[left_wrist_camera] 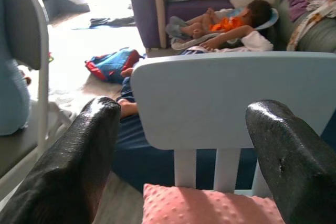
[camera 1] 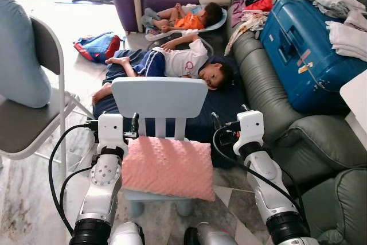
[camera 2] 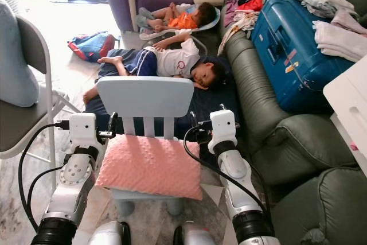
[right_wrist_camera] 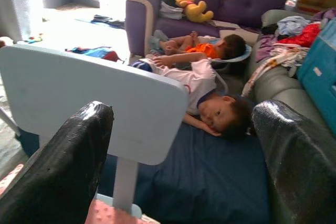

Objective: Move the pillow to the sofa

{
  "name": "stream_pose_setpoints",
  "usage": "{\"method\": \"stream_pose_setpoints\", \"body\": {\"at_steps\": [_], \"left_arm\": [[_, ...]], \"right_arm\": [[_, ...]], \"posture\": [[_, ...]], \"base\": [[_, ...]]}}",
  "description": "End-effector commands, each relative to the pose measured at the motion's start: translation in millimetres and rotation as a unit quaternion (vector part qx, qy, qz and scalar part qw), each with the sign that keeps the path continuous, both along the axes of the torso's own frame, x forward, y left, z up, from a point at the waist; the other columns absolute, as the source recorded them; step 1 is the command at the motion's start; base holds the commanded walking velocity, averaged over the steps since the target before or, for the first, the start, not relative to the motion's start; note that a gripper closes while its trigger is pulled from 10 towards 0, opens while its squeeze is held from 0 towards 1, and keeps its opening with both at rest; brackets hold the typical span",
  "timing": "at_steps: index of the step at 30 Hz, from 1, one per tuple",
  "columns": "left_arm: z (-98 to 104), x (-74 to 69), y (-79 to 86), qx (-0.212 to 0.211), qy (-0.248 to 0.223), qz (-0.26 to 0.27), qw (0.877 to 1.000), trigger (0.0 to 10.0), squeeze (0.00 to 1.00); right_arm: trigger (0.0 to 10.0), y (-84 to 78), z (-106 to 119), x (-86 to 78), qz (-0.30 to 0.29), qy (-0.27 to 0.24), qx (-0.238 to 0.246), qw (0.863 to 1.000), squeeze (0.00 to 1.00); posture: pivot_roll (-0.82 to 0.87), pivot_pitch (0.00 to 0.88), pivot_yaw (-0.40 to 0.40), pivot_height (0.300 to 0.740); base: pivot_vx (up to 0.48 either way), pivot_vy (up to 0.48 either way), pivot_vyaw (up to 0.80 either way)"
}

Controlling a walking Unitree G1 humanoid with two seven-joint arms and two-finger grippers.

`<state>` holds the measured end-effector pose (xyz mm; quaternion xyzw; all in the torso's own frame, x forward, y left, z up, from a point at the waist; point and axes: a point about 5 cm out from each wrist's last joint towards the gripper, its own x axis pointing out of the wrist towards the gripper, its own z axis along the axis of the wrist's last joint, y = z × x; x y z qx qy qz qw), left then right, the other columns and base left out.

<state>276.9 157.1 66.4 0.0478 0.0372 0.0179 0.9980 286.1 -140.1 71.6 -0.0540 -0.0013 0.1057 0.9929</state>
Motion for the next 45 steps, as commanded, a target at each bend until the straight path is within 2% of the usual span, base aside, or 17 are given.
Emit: {"method": "stream_pose_setpoints", "body": {"at_steps": [1, 21, 33, 36, 38, 45], "left_arm": [[1.1, -1.1, 0.7, 0.006, 0.000, 0.002, 1.000, 10.0, 0.00], [1.2, 2.4, -3.6, 0.012, 0.008, -0.004, 1.000, 10.0, 0.00], [2.2, 2.4, -7.8, 0.012, 0.005, -0.009, 1.000, 10.0, 0.00], [2.1, 2.4, -7.2, 0.025, 0.005, -0.006, 1.000, 10.0, 0.00], [-0.6, 2.4, -2.6, 0.038, 0.015, 0.016, 0.999, 10.0, 0.00], [-0.6, 3.5, -2.3, 0.042, 0.014, 0.018, 0.999, 10.0, 0.00]], "right_arm": [[10.0, 0.0, -2.1, -1.2, 0.000, 0.006, 0.002, 1.000, 0.00], [10.0, -1.7, -4.3, -2.0, -0.008, 0.012, 0.007, 1.000, 0.00], [10.0, -3.8, -5.7, -2.5, -0.007, 0.016, 0.004, 1.000, 0.00], [10.0, -4.3, -6.2, -2.4, -0.009, 0.017, 0.005, 1.000, 0.00], [10.0, -5.5, -7.8, -1.8, -0.017, 0.024, 0.018, 0.999, 0.00], [10.0, -4.9, -7.5, -1.4, -0.014, 0.024, 0.017, 0.999, 0.00]], "posture": [[0.00, 0.103, -0.065, 0.740], [0.00, 0.107, -0.061, 0.620], [-0.01, 0.110, -0.066, 0.620], [-0.01, 0.110, -0.066, 0.620], [-0.01, 0.109, -0.068, 0.620], [-0.01, 0.106, -0.071, 0.620]], "base": [[0.000, 0.000, 0.00], [0.000, 0.000, 0.00], [0.000, 0.000, 0.00], [0.000, 0.000, 0.00], [0.000, 0.000, 0.00], [0.000, 0.000, 0.00]]}}
